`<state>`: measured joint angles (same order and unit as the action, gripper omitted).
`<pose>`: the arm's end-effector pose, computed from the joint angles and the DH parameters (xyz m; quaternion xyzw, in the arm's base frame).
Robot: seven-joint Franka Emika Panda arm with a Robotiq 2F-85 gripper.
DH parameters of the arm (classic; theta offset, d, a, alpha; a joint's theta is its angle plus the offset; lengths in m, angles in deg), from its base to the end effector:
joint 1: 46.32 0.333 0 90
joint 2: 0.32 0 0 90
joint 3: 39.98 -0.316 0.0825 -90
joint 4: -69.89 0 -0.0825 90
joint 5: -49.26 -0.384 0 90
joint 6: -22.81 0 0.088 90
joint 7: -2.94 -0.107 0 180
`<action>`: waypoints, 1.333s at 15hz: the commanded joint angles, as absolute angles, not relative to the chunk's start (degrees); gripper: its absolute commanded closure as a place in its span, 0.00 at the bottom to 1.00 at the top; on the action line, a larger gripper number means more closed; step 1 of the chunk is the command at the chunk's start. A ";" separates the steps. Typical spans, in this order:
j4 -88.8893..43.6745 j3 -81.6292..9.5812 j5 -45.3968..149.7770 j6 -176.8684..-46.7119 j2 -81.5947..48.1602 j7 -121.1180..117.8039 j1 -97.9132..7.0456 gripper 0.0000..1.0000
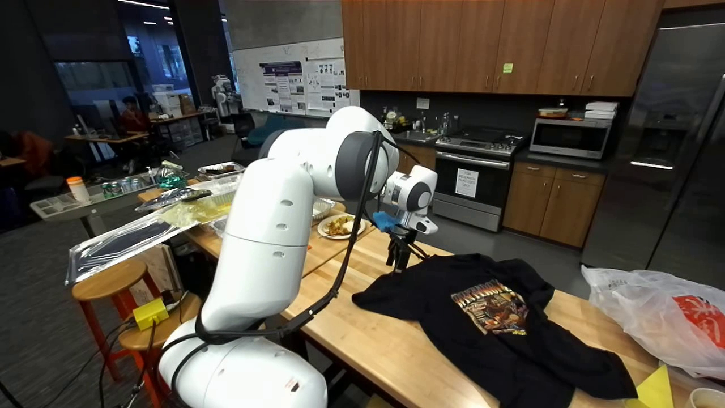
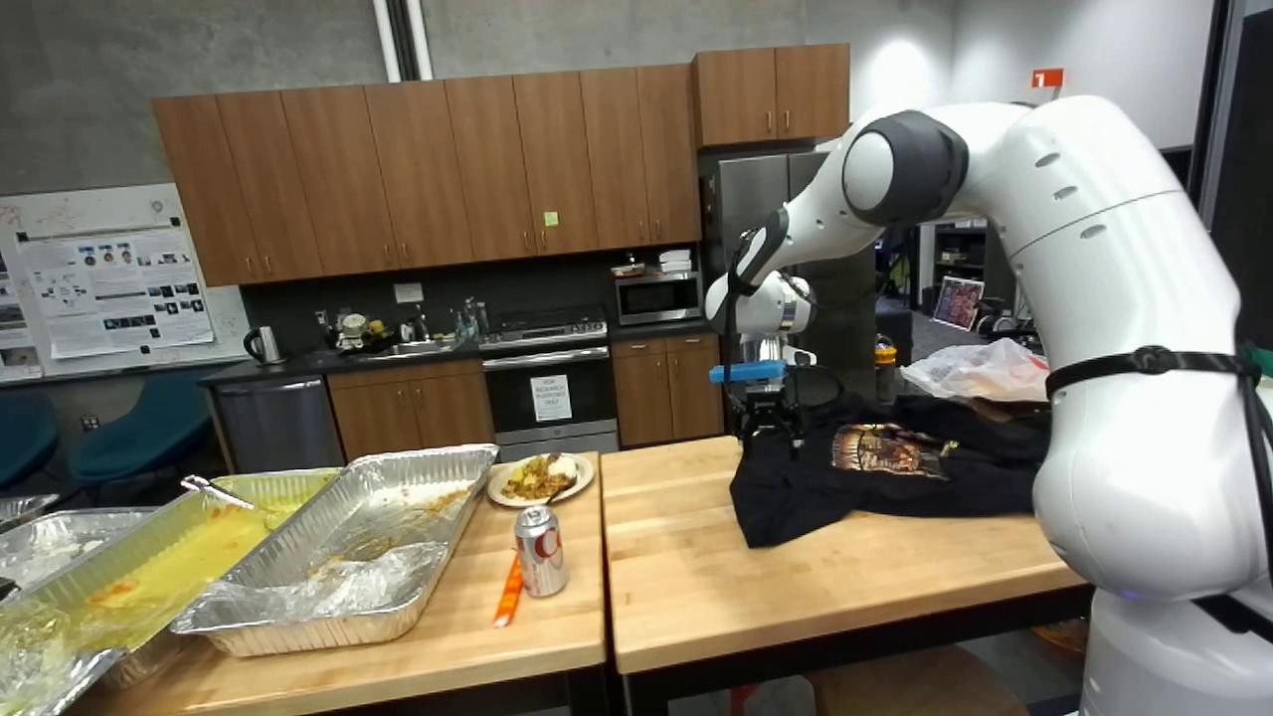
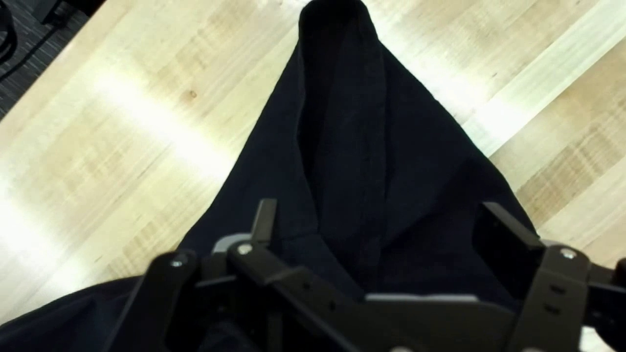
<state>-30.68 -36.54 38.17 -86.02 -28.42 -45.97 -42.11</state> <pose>0.6200 0.0249 0.2680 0.8779 -0.4419 -0.1844 0.0079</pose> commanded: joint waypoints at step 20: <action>-35.24 -36.18 44.90 -91.22 -32.08 -50.66 -38.83 0.56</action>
